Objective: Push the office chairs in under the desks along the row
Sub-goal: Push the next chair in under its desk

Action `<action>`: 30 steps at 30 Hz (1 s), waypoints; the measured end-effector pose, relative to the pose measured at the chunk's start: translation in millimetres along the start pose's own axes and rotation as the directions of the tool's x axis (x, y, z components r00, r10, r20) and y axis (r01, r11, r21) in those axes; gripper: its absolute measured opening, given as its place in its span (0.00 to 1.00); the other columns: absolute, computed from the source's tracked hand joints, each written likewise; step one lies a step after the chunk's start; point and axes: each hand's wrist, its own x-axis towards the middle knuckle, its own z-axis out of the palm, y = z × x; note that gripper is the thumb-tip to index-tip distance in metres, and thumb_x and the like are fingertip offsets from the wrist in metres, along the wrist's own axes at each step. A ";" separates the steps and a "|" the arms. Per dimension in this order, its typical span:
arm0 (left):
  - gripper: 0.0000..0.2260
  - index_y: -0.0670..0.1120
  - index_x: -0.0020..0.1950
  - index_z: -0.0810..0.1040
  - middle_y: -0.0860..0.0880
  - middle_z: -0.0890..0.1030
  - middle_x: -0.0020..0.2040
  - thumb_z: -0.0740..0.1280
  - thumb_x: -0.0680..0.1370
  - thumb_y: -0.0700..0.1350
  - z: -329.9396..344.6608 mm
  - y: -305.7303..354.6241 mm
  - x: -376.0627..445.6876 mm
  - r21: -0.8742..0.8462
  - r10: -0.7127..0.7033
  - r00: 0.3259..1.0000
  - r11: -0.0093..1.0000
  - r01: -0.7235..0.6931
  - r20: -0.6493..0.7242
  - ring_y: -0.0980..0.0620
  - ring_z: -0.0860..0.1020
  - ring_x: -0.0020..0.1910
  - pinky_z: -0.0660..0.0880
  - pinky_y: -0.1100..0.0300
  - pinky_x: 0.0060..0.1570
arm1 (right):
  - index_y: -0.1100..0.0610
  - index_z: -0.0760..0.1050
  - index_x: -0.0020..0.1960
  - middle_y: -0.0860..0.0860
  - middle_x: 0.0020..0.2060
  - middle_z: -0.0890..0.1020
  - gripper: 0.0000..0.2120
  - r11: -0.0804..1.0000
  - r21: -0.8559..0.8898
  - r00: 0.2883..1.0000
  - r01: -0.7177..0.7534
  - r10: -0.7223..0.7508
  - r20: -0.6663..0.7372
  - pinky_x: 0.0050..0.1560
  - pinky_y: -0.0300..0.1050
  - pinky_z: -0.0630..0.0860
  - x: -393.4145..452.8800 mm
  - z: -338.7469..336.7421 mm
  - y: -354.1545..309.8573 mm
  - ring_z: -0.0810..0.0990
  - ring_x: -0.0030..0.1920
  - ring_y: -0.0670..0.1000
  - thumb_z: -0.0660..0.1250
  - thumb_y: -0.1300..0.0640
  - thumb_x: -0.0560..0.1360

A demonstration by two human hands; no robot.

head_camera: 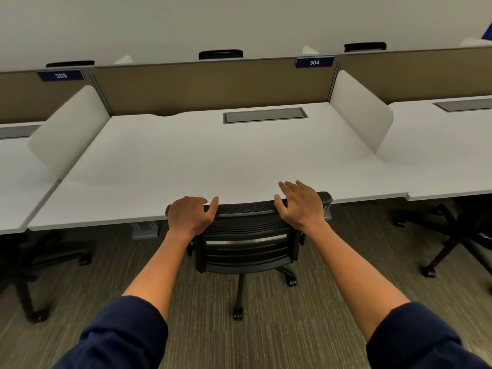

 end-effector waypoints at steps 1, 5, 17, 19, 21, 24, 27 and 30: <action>0.32 0.47 0.31 0.79 0.53 0.77 0.29 0.48 0.79 0.66 0.9 -1.2 2.6 0.002 0.003 1.000 1.000 -0.003 0.003 0.50 0.75 0.31 0.60 0.60 0.28 | 0.53 0.66 0.77 0.53 0.74 0.73 0.30 1.000 -0.005 1.000 -0.003 0.003 0.009 0.74 0.56 0.66 2.9 0.8 -0.6 0.67 0.76 0.59 0.49 0.39 0.82; 0.33 0.45 0.28 0.76 0.51 0.76 0.26 0.47 0.78 0.65 3.2 -7.6 12.9 -0.019 0.008 1.000 1.000 -0.008 -0.004 0.49 0.74 0.28 0.60 0.60 0.28 | 0.53 0.65 0.77 0.53 0.75 0.72 0.30 1.000 -0.016 1.000 -0.008 0.009 0.027 0.75 0.57 0.64 15.7 2.6 -5.4 0.65 0.77 0.59 0.48 0.39 0.81; 0.33 0.45 0.23 0.71 0.51 0.70 0.20 0.48 0.78 0.64 6.6 -15.3 11.1 -0.023 0.001 1.000 1.000 -0.001 0.005 0.50 0.70 0.21 0.57 0.62 0.26 | 0.56 0.82 0.55 0.54 0.42 0.85 0.35 0.998 -0.044 0.999 0.038 -0.036 0.027 0.49 0.51 0.77 15.1 1.4 -13.7 0.83 0.46 0.59 0.41 0.38 0.78; 0.33 0.45 0.23 0.70 0.50 0.70 0.20 0.48 0.78 0.64 6.8 -17.1 8.8 -0.030 -0.009 1.000 0.999 0.010 0.012 0.50 0.70 0.21 0.57 0.62 0.26 | 0.57 0.77 0.35 0.51 0.29 0.77 0.36 0.996 -0.083 0.999 0.035 -0.032 0.040 0.39 0.49 0.72 13.6 -0.6 -17.1 0.77 0.33 0.58 0.38 0.37 0.77; 0.34 0.44 0.24 0.72 0.50 0.72 0.21 0.47 0.78 0.65 7.7 -19.5 5.2 -0.038 -0.024 1.000 0.999 0.025 0.013 0.50 0.71 0.22 0.59 0.62 0.26 | 0.57 0.70 0.29 0.50 0.25 0.72 0.34 0.994 -0.106 0.999 0.033 -0.028 0.042 0.35 0.47 0.65 11.1 -0.7 -21.2 0.73 0.29 0.56 0.39 0.38 0.77; 0.34 0.44 0.24 0.74 0.49 0.74 0.22 0.47 0.78 0.65 9.4 -24.9 2.1 -0.037 -0.046 0.999 0.998 0.047 0.017 0.49 0.73 0.23 0.61 0.62 0.26 | 0.56 0.67 0.28 0.49 0.23 0.69 0.32 0.993 -0.112 0.999 0.040 -0.037 0.029 0.35 0.47 0.64 8.5 1.6 -26.8 0.71 0.27 0.54 0.41 0.38 0.77; 0.34 0.44 0.24 0.75 0.50 0.74 0.22 0.50 0.80 0.64 10.2 -30.5 0.3 -0.035 -0.057 0.998 0.998 0.058 0.026 0.49 0.73 0.23 0.63 0.62 0.26 | 0.56 0.67 0.28 0.50 0.23 0.69 0.31 0.992 -0.113 0.999 0.049 -0.048 0.008 0.35 0.47 0.64 7.5 3.9 -31.4 0.71 0.27 0.54 0.41 0.38 0.78; 0.33 0.45 0.24 0.74 0.50 0.74 0.21 0.52 0.81 0.63 10.4 -33.6 0.1 -0.054 -0.058 0.998 0.997 0.060 0.029 0.49 0.73 0.23 0.64 0.62 0.27 | 0.57 0.68 0.28 0.50 0.23 0.70 0.31 0.993 -0.104 0.999 0.051 -0.051 -0.005 0.34 0.46 0.64 6.9 4.9 -33.3 0.72 0.27 0.54 0.42 0.39 0.78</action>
